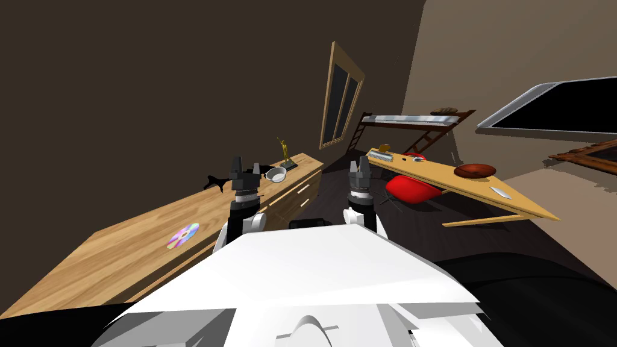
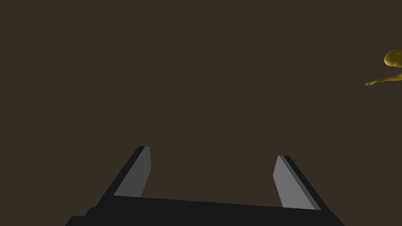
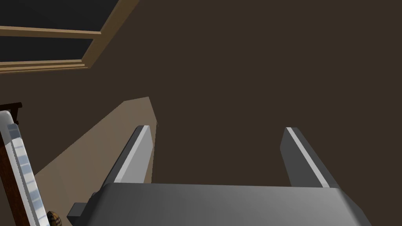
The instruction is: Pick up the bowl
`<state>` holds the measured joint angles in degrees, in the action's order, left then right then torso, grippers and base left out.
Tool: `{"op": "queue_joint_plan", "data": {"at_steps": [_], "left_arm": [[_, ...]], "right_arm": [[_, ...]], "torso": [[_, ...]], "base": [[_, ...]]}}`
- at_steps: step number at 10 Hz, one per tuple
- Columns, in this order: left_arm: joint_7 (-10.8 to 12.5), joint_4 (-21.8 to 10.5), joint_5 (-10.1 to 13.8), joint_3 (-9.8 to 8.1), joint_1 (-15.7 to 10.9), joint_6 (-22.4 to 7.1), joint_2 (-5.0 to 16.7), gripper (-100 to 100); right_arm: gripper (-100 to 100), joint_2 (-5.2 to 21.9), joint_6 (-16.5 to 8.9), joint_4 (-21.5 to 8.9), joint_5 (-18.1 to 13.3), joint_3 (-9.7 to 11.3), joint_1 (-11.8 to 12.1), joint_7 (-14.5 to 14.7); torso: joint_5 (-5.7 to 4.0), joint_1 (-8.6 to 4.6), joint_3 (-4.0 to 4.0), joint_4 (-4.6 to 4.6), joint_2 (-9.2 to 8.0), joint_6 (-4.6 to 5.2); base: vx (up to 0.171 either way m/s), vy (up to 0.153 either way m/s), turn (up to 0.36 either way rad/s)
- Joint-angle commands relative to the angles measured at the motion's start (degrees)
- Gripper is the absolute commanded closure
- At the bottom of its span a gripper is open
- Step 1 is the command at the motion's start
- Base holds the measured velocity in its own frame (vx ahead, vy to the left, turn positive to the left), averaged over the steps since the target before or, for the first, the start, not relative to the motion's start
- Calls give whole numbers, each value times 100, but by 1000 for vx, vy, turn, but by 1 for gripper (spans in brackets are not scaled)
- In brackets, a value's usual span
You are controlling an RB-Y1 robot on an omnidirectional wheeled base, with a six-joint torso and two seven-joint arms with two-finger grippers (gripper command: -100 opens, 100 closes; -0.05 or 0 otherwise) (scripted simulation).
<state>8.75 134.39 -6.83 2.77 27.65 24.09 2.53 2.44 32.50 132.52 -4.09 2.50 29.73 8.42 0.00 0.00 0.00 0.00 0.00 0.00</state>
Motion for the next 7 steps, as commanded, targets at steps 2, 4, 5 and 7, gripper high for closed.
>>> {"op": "queue_joint_plan", "data": {"at_steps": [2, 4, 5, 7], "left_arm": [[5, -42, 68, -91, -112, -397, 251, -100], [19, -78, 137, -188, -227, -729, 417, -100], [19, -78, 137, -188, -227, -818, 417, -100], [46, -117, 224, -313, -371, -1205, 585, -100]], "right_arm": [[0, 0, 0, 0, 0, 0, -1, 0], [0, 0, 0, 0, 0, 0, -1, 0], [0, 0, 0, 0, 0, 0, -1, 0], [0, 0, 0, 0, 0, 0, -1, 0]], "torso": [[-1, -5, 7, -2, -14, 1], [-3, -11, 19, -7, -32, 1], [-1, -3, 19, -8, -34, 1], [0, -1, 13, -5, -23, 0]], "base": [[-68, -27, -19], [-91, -20, -17], [-64, 3, -8], [-66, -1, -13]]}}
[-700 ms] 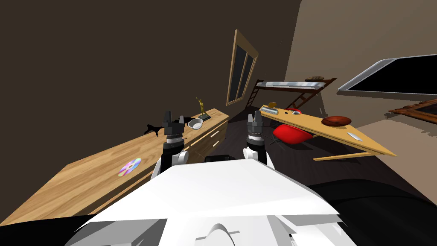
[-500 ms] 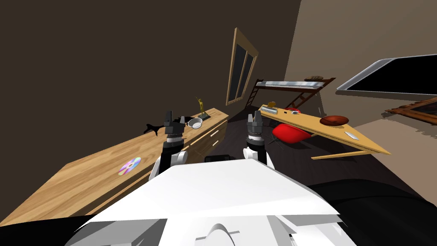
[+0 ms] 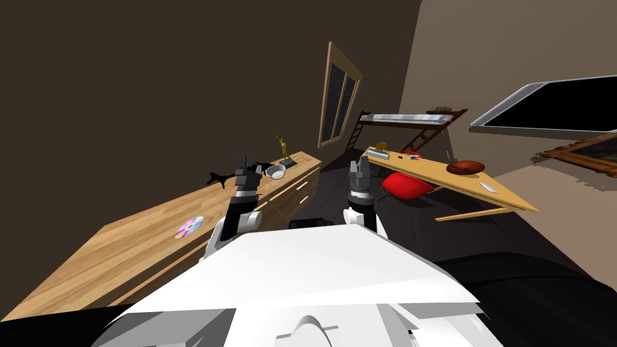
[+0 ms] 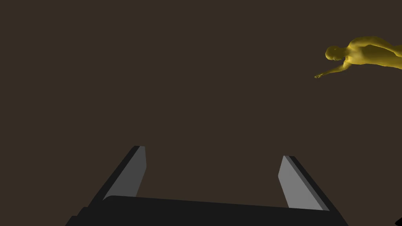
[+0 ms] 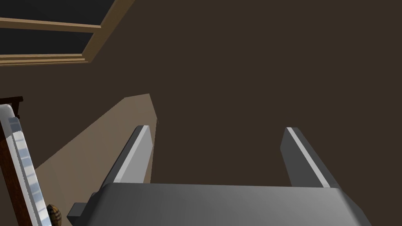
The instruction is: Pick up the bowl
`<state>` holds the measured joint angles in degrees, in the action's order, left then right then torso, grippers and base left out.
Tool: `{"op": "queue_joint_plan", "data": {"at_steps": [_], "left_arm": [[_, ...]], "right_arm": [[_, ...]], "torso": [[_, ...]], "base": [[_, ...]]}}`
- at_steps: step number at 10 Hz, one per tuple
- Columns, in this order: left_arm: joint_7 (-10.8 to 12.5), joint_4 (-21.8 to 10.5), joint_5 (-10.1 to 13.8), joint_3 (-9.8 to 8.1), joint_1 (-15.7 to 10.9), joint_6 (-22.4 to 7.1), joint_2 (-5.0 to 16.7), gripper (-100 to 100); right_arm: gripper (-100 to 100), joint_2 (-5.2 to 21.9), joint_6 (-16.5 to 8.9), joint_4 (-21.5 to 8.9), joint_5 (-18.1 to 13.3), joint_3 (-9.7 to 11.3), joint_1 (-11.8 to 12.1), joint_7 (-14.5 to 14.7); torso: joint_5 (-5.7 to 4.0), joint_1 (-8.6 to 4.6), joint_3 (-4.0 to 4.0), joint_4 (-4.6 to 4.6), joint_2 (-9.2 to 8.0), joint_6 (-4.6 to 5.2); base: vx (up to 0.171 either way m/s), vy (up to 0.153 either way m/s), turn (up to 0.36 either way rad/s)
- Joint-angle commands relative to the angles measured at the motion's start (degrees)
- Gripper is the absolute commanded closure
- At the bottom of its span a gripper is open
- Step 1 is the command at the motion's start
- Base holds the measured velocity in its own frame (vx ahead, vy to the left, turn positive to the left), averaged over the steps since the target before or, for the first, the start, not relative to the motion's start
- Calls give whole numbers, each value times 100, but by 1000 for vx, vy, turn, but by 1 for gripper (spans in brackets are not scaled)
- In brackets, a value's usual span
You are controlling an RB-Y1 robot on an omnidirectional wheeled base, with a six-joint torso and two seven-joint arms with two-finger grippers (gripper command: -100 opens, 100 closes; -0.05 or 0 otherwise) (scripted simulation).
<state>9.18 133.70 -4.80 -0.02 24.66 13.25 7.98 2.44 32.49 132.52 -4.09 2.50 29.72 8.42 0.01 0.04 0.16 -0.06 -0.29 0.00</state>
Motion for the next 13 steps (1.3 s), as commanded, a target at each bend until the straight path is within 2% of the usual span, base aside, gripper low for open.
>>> {"op": "queue_joint_plan", "data": {"at_steps": [1, 4, 5, 6, 8, 11, 13], "left_arm": [[3, -48, 21, -34, -71, -268, 40, -100], [42, -86, 121, -184, -239, -738, 205, -100], [42, -86, 121, -184, -239, -894, 205, -100], [65, -105, 175, -266, -330, -1039, 285, -100], [65, -105, 175, -266, -330, -1239, 285, -100], [111, -146, 292, -440, -525, -1763, 441, -100], [111, -146, 292, -440, -525, -1970, 441, -100]], "right_arm": [[0, 0, 0, 0, 0, 0, 0, 0], [0, 0, 0, 0, 0, 0, 0, 0], [0, 0, 0, 0, 0, 0, 0, 0], [0, 0, 0, 0, 0, 0, 0, 0], [0, 0, 0, 0, 0, 0, 0, 0], [0, 0, 0, 0, 0, 0, 1, 0], [0, 0, 0, 0, 0, 0, 1, 0]], "torso": [[0, 0, 0, 0, 0, 0], [-1, -5, -6, 2, 12, 0], [-1, -3, -5, 2, 9, 0], [0, -2, -5, 2, 10, 0], [0, -2, -3, 1, 6, 0], [0, -2, -7, 2, 13, 0], [0, -2, -6, 2, 11, 0]], "base": [[-59, 6, -7], [-49, -6, -7], [-50, 2, -4], [-71, 2, -9], [-40, 1, -1], [-49, 4, -7], [-36, 0, -3]]}}
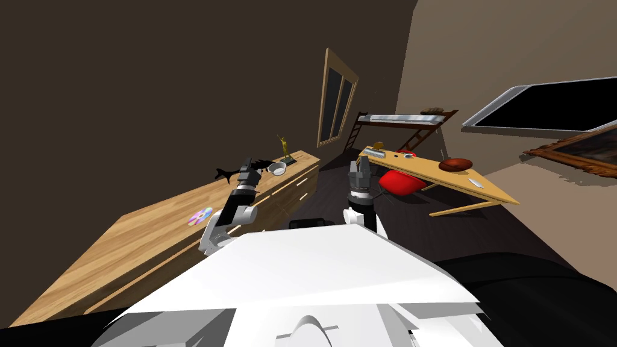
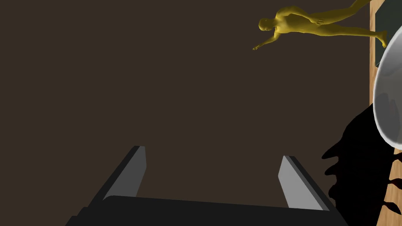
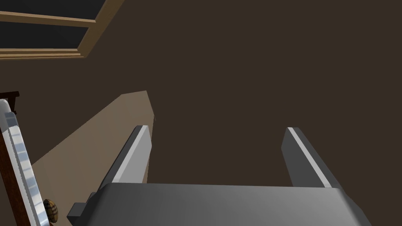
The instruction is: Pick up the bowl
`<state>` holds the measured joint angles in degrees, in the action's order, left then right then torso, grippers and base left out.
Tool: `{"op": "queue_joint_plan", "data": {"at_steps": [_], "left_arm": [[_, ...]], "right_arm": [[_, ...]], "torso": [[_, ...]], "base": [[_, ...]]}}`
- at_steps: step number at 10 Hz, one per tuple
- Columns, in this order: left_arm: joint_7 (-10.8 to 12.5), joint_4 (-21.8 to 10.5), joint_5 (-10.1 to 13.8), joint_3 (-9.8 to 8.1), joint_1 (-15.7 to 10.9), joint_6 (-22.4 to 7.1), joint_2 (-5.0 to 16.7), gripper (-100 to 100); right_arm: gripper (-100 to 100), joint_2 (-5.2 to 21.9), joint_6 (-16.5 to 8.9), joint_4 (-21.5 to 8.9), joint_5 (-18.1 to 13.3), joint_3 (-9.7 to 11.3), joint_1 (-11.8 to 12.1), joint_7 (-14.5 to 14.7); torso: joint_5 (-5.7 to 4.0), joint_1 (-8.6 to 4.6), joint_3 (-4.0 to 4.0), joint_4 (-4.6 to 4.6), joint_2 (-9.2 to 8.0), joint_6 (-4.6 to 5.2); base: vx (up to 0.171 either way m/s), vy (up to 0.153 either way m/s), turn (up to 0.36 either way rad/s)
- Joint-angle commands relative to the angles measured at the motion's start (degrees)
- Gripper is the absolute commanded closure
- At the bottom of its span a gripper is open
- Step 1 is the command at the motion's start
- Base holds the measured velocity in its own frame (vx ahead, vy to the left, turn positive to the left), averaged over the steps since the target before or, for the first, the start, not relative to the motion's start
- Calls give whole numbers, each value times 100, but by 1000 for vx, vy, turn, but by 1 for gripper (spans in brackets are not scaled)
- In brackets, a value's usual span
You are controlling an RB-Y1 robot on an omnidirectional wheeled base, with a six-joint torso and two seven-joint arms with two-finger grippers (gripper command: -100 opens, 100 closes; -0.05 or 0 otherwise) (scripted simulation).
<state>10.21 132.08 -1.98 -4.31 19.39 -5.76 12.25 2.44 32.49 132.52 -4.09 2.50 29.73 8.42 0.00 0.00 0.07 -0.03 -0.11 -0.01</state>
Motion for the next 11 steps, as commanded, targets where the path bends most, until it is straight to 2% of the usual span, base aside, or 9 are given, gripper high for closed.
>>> {"op": "queue_joint_plan", "data": {"at_steps": [1, 2, 3, 4, 5, 6, 9, 11], "left_arm": [[29, -8, 72, -102, -100, -286, 92, -100], [29, -8, 72, -102, -100, -430, 92, -100], [29, -8, 72, -102, -100, -453, 92, -100], [47, -35, 138, -192, -205, -677, 170, -100], [47, -35, 138, -192, -205, -809, 170, -100], [47, -35, 138, -192, -205, -847, 170, -100], [68, -103, 276, -371, -420, -1409, 330, -100], [68, -103, 276, -371, -420, -1653, 330, -100]], "right_arm": [[0, 0, 0, 0, 0, 0, 0, 0], [0, 0, 0, 0, 0, 0, 0, 0], [0, 0, 0, 0, 0, 0, 0, 0], [0, 0, 0, 0, 0, 0, 0, 0], [0, 0, 0, 0, 0, 0, 0, 0], [0, 0, 0, 0, 0, 0, 0, 0], [0, 0, 0, 0, 0, 0, 0, 0], [0, 0, 0, 0, 0, 0, 0, 0]], "torso": [[0, 0, 0, 0, 0, 0], [0, 1, 3, -1, -6, 1], [1, 2, 4, -1, -6, 0], [0, 1, 0, 0, 1, 0], [0, 3, 0, 0, -1, 1], [1, 2, 1, 0, -2, 0], [0, -1, 2, 0, -3, 0], [1, 4, 3, -1, -4, 0]], "base": [[-52, 0, -9], [-51, 3, -8], [-20, 2, 0], [-35, 4, -13], [-42, 4, -10], [-22, 1, 1], [-45, -3, -17], [-30, 7, -6]]}}
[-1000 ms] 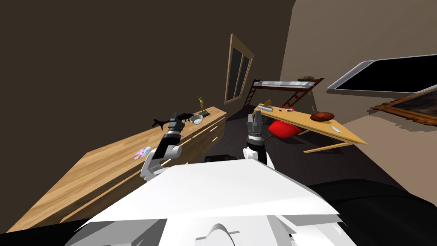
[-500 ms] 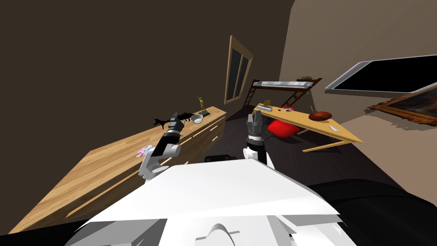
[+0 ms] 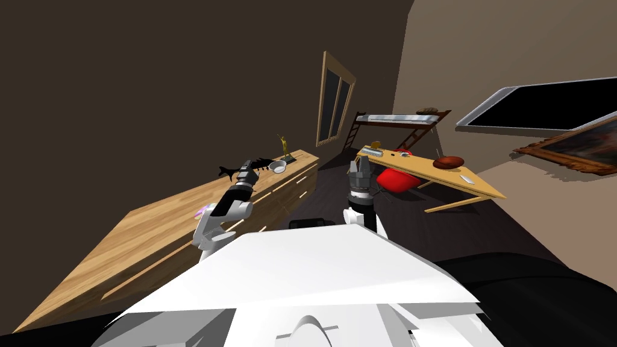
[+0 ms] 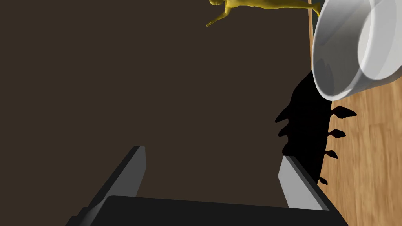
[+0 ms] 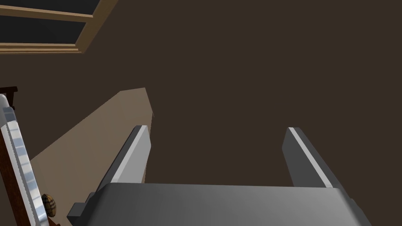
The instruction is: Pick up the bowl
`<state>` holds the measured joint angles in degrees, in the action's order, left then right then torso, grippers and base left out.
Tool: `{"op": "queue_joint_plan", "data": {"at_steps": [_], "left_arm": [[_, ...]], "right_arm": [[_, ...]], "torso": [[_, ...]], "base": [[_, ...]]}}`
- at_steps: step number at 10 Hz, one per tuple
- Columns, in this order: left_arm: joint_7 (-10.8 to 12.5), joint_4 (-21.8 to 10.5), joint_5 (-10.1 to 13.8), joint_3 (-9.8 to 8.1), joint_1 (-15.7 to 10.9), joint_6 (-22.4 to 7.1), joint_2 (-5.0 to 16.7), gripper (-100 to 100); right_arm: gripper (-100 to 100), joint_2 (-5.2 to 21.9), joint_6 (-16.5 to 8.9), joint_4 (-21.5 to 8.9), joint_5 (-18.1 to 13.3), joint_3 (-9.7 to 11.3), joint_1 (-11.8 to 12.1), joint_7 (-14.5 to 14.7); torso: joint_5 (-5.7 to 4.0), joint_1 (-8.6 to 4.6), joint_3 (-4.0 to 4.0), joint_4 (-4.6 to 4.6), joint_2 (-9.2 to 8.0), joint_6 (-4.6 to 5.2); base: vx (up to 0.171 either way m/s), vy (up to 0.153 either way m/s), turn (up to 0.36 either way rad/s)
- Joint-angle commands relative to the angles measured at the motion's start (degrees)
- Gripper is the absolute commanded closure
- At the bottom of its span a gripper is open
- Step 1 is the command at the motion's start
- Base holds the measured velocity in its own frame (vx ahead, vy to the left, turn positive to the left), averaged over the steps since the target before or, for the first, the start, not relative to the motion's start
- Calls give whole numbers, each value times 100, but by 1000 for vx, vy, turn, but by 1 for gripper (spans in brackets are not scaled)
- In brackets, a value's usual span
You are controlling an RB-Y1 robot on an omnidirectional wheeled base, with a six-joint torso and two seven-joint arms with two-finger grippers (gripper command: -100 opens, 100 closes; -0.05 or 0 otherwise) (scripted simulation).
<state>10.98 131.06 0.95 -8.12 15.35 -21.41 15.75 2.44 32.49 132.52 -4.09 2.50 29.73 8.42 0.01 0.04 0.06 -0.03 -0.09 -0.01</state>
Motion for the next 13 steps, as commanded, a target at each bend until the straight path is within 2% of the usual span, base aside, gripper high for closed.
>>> {"op": "queue_joint_plan", "data": {"at_steps": [1, 3, 6, 8, 9, 11, 12, 13], "left_arm": [[-8, -43, 57, -76, -127, -286, 60, -100], [-8, -43, 57, -76, -127, -497, 60, -100], [-36, -145, 212, -244, -355, -1037, 221, -100], [-36, -145, 212, -244, -355, -1316, 221, -100], [-66, -207, 292, -323, -472, -1497, 302, -100], [-66, -207, 292, -323, -472, -1723, 302, -100], [-105, -276, 375, -399, -590, -1939, 385, -100], [-105, -276, 375, -399, -590, -2075, 385, -100]], "right_arm": [[0, 0, 0, 0, 0, 0, 0, 0], [0, 0, 0, 0, 0, 0, 0, 0], [0, 0, 0, 0, 0, 0, 0, 0], [0, 0, 0, 0, 0, 0, 0, 0], [0, 0, 0, 0, 0, 0, 0, 0], [0, 0, 0, 0, 0, 0, 0, 0], [0, 0, 0, 0, 0, 0, 0, 0], [0, 0, 0, 0, 0, 0, 0, 0]], "torso": [[0, 0, 0, 0, 0, 0], [-1, -3, 0, 0, 0, 0], [0, -2, -1, 0, 1, 0], [0, -1, -1, 1, 2, 0], [0, -1, -3, 1, 5, 0], [0, 0, -5, 2, 7, 0], [0, -1, -5, 2, 8, -1], [0, -1, -5, 2, 9, 1]], "base": [[-26, 3, -27], [-23, 0, -9], [-28, 2, -31], [-16, 5, -11], [-10, 5, -48], [-8, 5, -15], [-6, 3, -51], [-6, 5, -38]]}}
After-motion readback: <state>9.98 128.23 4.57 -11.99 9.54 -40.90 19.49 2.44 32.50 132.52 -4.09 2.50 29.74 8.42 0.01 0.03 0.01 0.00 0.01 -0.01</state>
